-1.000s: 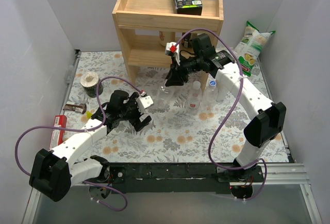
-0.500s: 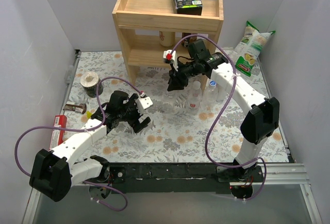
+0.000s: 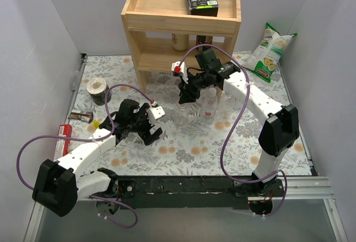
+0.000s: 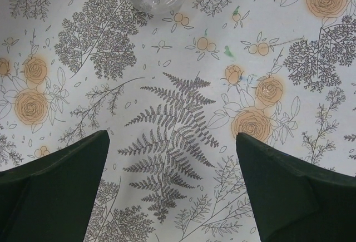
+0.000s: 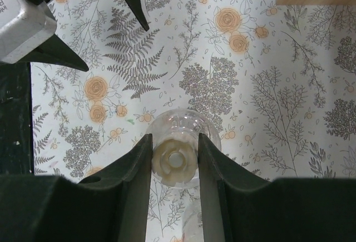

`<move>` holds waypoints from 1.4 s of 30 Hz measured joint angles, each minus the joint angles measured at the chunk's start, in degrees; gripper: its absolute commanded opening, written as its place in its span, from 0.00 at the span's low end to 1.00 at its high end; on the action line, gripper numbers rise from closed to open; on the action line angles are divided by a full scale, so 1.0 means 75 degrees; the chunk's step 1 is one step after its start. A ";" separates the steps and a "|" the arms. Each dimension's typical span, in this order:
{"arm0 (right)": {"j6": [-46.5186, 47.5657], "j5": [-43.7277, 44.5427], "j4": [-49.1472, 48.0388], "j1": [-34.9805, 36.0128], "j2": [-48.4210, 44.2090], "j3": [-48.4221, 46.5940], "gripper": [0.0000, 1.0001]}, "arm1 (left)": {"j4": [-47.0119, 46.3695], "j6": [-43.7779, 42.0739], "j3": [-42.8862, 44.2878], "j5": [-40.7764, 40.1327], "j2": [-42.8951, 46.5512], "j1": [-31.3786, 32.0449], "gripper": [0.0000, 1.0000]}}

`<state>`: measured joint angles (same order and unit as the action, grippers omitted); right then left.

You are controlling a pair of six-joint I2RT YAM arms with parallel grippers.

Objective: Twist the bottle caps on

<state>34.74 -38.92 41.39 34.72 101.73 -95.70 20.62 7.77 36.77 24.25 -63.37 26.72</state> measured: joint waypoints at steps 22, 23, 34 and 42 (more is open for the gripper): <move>-0.0009 0.0172 -0.0128 0.0082 0.0003 0.0335 0.61 | -0.0085 0.0017 -0.0058 0.0085 -0.0093 0.0003 0.98; -0.0006 0.0178 -0.0137 0.0082 0.0003 0.0335 0.62 | -0.0096 0.0017 -0.0061 0.0085 -0.0096 0.0000 0.98; -0.0283 0.0332 0.0166 0.0082 -0.0003 -0.0303 0.91 | -0.0184 0.0029 -0.0061 0.0082 -0.0122 0.0003 0.98; -0.2011 0.2486 0.0032 0.0096 -0.0883 -0.0641 0.96 | -0.0207 0.0283 -0.0017 -0.0044 -0.0189 0.0003 0.98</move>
<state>19.66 -20.27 41.63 35.44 95.11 -100.51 19.07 9.89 36.64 23.92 -64.79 26.74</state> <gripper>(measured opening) 0.963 0.982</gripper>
